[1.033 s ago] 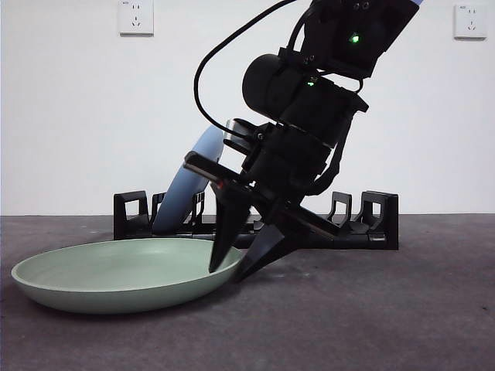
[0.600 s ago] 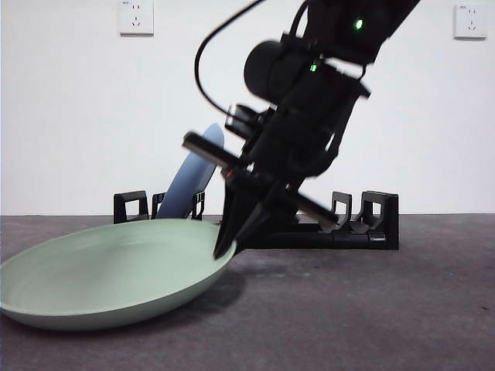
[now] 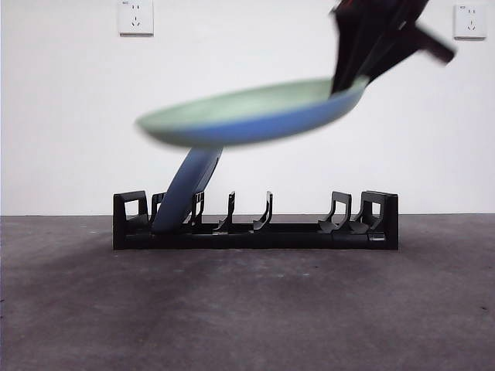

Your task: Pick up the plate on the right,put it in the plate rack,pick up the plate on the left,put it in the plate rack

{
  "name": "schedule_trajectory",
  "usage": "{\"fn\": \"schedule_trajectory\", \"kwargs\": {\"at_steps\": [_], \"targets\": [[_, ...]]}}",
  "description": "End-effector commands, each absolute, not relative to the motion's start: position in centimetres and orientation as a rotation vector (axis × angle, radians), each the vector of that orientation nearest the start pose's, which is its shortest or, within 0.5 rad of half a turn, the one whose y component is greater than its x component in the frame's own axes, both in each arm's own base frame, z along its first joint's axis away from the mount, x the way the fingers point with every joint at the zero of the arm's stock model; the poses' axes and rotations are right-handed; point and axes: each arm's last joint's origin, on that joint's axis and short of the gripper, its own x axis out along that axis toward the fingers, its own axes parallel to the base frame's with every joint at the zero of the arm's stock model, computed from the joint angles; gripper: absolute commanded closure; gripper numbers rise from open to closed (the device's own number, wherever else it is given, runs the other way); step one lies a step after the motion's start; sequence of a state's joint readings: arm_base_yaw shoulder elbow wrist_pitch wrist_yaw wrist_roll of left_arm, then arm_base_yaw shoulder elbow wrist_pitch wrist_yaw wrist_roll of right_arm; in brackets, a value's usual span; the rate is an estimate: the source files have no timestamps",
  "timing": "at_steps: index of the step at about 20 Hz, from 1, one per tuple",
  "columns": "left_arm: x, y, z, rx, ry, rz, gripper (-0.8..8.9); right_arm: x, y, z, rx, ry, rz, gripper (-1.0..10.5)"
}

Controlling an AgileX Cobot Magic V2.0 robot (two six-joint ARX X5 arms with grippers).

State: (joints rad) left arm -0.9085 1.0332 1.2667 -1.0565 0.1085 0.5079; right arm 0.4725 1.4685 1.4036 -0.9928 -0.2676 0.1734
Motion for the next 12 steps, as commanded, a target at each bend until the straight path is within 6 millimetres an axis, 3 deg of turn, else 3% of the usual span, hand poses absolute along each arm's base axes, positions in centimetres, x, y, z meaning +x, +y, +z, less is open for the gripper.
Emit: {"fn": "schedule_trajectory", "kwargs": {"at_steps": [1,6,12], "targets": [[11.0,-16.7,36.9,0.97,0.418,-1.149,3.33,24.8,12.1,34.2,0.033,1.133,0.568,9.6],[11.7,-21.3,34.6,1.23,0.348,-1.101,3.34,24.2,9.7,36.4,0.084,1.148,0.562,9.6],[12.4,-23.8,32.6,1.352,0.37,-1.029,3.44,24.1,8.8,37.7,0.137,1.134,0.585,9.6]]}}
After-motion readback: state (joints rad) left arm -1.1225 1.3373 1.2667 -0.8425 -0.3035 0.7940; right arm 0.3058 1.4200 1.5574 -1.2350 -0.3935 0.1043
